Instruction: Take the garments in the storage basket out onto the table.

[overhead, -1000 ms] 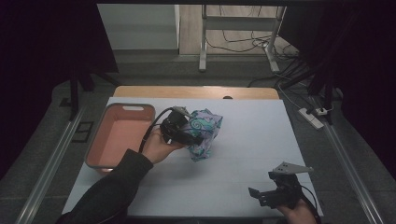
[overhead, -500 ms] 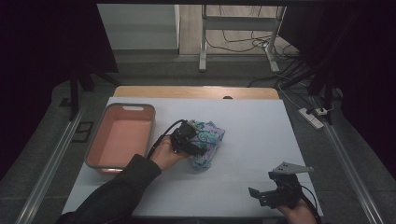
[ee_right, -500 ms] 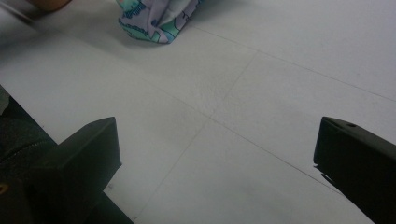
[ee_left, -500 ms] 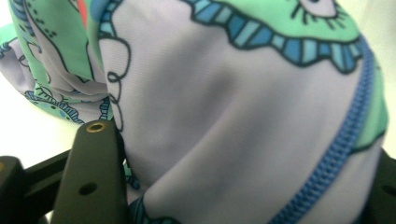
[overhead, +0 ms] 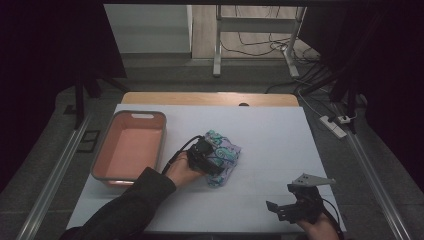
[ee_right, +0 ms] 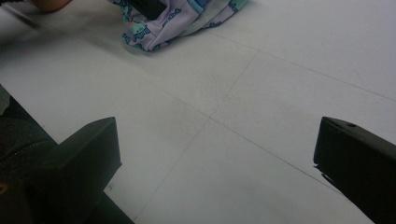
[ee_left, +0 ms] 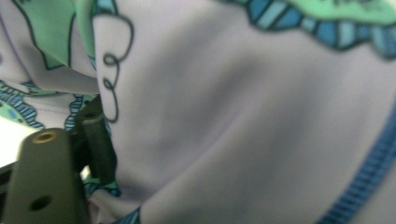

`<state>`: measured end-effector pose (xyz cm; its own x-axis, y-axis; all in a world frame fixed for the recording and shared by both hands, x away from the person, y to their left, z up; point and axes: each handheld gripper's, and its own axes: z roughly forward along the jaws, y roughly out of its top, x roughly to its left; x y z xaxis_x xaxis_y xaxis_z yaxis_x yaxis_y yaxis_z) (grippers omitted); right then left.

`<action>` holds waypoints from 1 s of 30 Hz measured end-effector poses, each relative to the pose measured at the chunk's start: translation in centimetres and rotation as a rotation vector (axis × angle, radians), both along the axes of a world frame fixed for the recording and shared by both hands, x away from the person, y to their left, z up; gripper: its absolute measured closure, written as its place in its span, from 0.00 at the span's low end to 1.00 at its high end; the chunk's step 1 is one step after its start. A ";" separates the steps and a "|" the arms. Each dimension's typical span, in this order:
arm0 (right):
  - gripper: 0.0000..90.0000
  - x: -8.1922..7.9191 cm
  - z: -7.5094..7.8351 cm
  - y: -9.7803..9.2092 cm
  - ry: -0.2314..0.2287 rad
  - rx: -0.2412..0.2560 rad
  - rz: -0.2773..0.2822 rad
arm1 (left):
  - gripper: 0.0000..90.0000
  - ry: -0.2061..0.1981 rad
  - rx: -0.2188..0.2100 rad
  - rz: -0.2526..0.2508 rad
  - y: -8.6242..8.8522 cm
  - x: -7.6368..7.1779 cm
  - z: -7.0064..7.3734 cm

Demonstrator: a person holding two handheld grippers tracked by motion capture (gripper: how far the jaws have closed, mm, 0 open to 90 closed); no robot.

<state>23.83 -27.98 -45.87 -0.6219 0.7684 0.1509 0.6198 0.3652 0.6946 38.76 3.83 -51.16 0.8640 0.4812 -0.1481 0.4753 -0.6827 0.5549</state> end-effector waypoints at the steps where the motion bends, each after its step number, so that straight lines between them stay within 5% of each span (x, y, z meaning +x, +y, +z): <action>1: 0.01 0.0 0.0 0.0 0.000 0.000 0.000 | 0.18 -0.001 0.002 0.001 -0.1 0.0 0.0; 16: 0.01 0.0 0.0 0.0 -0.003 0.002 0.000 | 0.03 -0.014 -0.026 -0.010 0.2 -0.1 1.3; 30: 0.01 0.0 0.0 0.0 -0.004 0.002 -0.001 | 0.00 -0.047 -0.065 -0.016 0.6 -0.5 2.8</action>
<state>23.79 -28.01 -45.85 -0.6220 0.7684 0.1502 0.6175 0.3635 0.6976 38.26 4.44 -48.36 0.8782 0.4580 -0.1378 0.4372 -0.6518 0.6196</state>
